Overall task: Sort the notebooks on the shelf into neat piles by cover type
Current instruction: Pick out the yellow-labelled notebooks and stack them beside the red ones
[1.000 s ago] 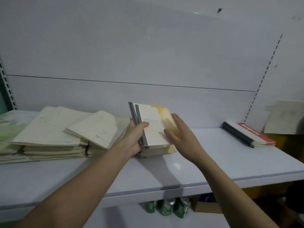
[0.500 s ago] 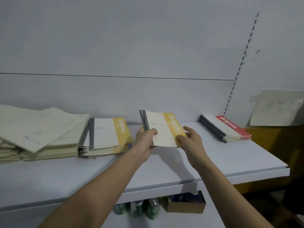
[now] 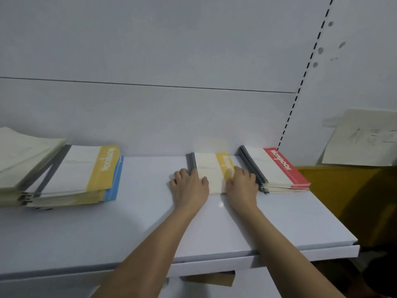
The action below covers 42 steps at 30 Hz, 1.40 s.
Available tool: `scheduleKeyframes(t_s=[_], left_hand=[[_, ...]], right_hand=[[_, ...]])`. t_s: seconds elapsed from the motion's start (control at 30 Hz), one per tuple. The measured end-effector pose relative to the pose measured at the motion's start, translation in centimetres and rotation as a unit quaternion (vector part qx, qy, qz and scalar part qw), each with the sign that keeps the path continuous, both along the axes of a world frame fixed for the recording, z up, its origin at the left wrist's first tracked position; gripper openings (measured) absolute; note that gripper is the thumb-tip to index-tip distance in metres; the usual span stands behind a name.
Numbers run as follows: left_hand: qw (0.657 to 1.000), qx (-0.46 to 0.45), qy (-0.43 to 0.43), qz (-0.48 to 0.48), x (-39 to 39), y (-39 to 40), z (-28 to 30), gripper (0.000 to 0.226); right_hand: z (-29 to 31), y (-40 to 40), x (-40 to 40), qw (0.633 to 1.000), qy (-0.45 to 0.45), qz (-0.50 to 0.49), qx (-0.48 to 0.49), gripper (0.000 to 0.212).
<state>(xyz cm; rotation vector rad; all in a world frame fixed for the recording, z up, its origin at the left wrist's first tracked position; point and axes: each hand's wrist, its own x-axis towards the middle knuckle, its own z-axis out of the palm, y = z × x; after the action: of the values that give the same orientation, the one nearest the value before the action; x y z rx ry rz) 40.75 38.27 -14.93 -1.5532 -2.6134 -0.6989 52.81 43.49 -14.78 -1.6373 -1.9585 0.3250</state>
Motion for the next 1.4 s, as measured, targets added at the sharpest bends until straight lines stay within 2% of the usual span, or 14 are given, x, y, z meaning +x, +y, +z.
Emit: scheduleKeyframes(t_s=[0.17, 0.37, 0.67, 0.9, 1.03, 1.1, 1.2, 1.27, 1.4], left_hand=[[0.998, 0.019, -0.050, -0.017, -0.4, 0.2, 0.2, 0.040], [0.996, 0.012, -0.075, -0.039, -0.4, 0.3, 0.0, 0.057], [0.993, -0.037, -0.051, -0.101, 0.1, 0.4, -0.4, 0.056], [0.995, -0.014, -0.057, -0.075, 0.1, 0.3, -0.2, 0.053], [0.995, 0.020, -0.041, -0.087, -0.7, -1.6, 0.9, 0.044], [0.992, 0.050, -0.036, -0.113, -2.5, -3.6, 2.2, 0.043], [0.990, 0.087, -0.004, -0.110, -7.7, -7.6, 5.1, 0.041], [0.991, 0.083, 0.043, -0.096, -12.0, -10.3, 7.2, 0.039], [0.995, 0.023, 0.081, -0.050, -20.4, -15.8, 10.2, 0.037]], right_hand=[[-0.6, 0.3, 0.3, 0.999, -0.013, 0.025, 0.023, 0.037], [-0.7, 0.4, 0.4, 0.999, -0.020, 0.030, 0.031, 0.034], [-1.0, 0.8, 0.3, 0.998, -0.064, -0.004, 0.029, 0.031], [-0.9, 0.3, -0.3, 0.993, -0.093, -0.018, 0.074, 0.027], [0.6, -1.3, -1.3, 0.982, -0.089, 0.060, 0.158, 0.033], [1.5, -2.6, -2.2, 0.977, -0.034, 0.098, 0.185, 0.038], [3.3, -5.7, -5.8, 0.980, 0.071, 0.144, 0.115, 0.034], [4.3, -8.0, -9.3, 0.973, 0.063, 0.204, 0.083, 0.034], [6.2, -12.9, -17.2, 0.943, -0.018, 0.322, 0.083, 0.040]])
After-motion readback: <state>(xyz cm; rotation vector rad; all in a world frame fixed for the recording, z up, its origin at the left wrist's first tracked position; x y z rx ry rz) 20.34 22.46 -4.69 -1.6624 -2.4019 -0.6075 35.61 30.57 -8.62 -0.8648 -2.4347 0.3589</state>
